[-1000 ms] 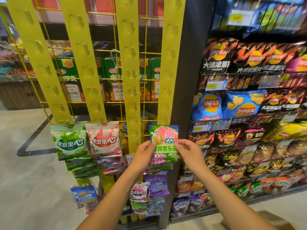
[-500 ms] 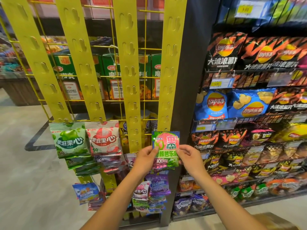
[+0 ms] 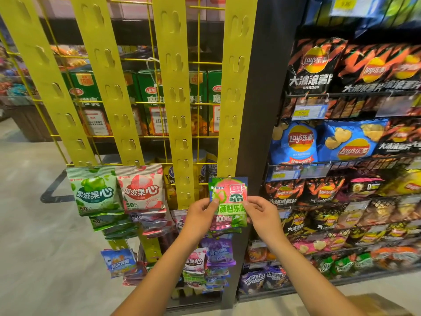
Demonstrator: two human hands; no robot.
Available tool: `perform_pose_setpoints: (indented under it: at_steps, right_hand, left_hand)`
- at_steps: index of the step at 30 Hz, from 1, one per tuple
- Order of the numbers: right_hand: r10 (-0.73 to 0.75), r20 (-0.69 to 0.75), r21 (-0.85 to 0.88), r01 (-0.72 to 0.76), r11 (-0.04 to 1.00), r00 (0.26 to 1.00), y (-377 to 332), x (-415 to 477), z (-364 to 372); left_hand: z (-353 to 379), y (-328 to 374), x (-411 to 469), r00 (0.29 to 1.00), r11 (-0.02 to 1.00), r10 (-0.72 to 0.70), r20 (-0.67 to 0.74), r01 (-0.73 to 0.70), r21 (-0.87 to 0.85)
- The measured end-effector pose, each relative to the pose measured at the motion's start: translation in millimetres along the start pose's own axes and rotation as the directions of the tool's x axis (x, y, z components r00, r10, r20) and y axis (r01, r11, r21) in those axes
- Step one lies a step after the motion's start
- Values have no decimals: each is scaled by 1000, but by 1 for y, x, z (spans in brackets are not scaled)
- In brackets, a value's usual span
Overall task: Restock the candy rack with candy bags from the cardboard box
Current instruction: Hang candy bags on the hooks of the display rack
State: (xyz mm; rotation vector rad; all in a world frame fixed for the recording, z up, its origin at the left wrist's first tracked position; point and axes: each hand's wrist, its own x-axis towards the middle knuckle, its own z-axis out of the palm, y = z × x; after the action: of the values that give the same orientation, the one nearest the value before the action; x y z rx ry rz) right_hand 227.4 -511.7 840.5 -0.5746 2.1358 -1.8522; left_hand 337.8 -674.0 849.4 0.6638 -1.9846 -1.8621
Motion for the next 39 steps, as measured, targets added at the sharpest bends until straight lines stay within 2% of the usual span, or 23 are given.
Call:
perform_pose_setpoints:
  at_steps: [15, 21, 27, 30, 33, 36, 39]
  right_hand:
    - [-80, -66, -31, 78, 996, 995, 9, -2, 4]
    - [-57, -77, -33, 55, 998, 995, 5, -7, 3]
    - [4, -79, -94, -11, 996, 997, -9, -23, -3]
    - [-16, -68, -164, 4, 986, 998, -18, -41, -7]
    - [-56, -58, -316, 35, 948, 997, -26, -62, -10]
    - [-129, -28, -503, 98, 859, 991, -31, -84, -13]
    - [-182, 27, -647, 156, 747, 983, -40, -112, -13]
  left_hand:
    - [0, -6, -10, 985, 997, 71, -160, -63, 53]
    - [-5, -2, -15, 984, 986, 112, -138, -92, 139]
    - [-18, 3, -36, 986, 942, 165, -26, -150, 300]
    - [-29, 1, -46, 972, 848, 234, 37, -222, 482]
    - [-41, 1, -59, 939, 714, 312, 142, -331, 617]
    - [-53, 3, -74, 879, 556, 401, 259, -458, 693]
    - [-63, 3, -87, 833, 377, 438, 338, -512, 772]
